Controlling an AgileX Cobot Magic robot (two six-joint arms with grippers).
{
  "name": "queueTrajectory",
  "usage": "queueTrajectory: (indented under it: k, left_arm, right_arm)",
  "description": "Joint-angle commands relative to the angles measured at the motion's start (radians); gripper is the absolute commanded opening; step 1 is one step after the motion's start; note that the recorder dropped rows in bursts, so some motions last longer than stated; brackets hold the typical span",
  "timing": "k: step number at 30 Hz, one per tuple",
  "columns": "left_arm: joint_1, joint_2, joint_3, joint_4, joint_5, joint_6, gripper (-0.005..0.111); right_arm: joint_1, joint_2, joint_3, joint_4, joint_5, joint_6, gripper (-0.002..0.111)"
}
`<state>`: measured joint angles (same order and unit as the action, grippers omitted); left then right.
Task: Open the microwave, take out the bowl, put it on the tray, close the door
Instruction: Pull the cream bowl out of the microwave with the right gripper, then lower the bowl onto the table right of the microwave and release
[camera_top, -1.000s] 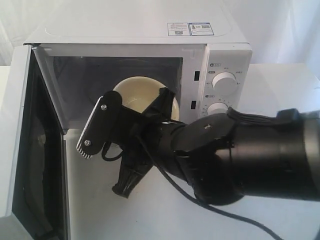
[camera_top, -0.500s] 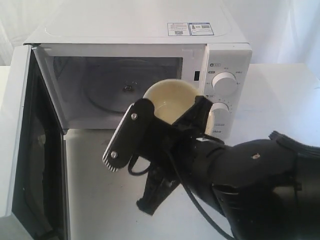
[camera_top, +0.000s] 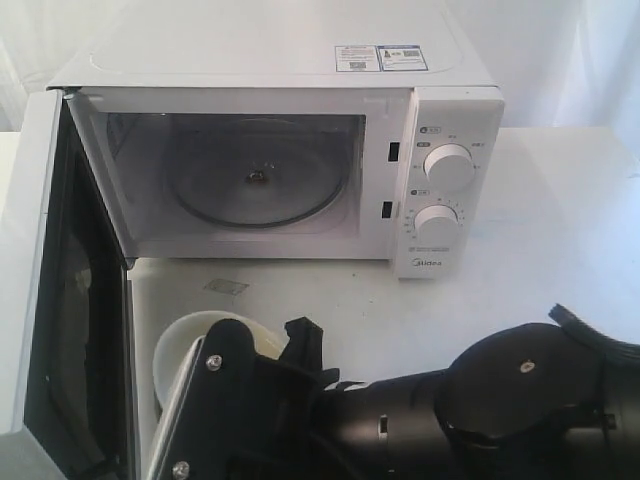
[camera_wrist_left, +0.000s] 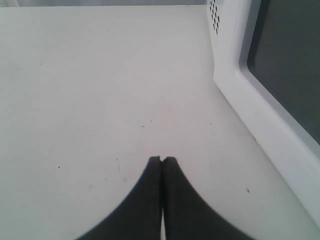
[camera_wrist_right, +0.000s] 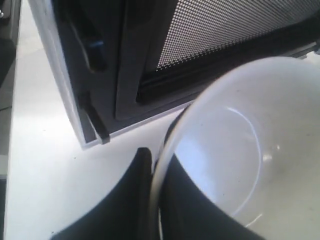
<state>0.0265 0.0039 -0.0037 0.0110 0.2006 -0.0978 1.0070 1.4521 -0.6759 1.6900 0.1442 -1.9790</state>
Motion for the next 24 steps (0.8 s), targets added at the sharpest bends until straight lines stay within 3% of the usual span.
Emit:
queueTrajectory:
  k: [1,4,8,12,14,18,24]
  left_arm:
    - [0.003,-0.004,0.004,0.000,0.002,-0.002,0.000]
    - [0.003,-0.004,0.004,0.000,0.002,-0.002,0.000]
    - [0.003,-0.004,0.004,0.000,0.002,-0.002,0.000]
    - [0.003,-0.004,0.004,0.000,0.002,-0.002,0.000]
    - [0.003,-0.004,0.004,0.000,0.002,-0.002,0.000]
    - [0.003,-0.004,0.004,0.000,0.002,-0.002,0.000]
    - [0.003,-0.004,0.004,0.000,0.002,-0.002,0.000]
  right_arm:
    - [-0.001,-0.008,0.004,-0.294,0.100,0.380,0.000]
    - [-0.001,-0.008,-0.010,-0.704,0.225,0.798,0.000]
    - [-0.027,-0.008,-0.061,-1.439,0.430,1.583,0.000]
    - [-0.073,-0.010,-0.108,-1.956,0.648,2.146,0.000]
    - [-0.107,-0.022,-0.117,-2.072,0.705,2.210,0.000]
    - [-0.186,-0.034,-0.119,-2.102,0.684,2.200,0.000]
    - [-0.349,-0.025,-0.119,-2.102,0.454,2.197,0.000]
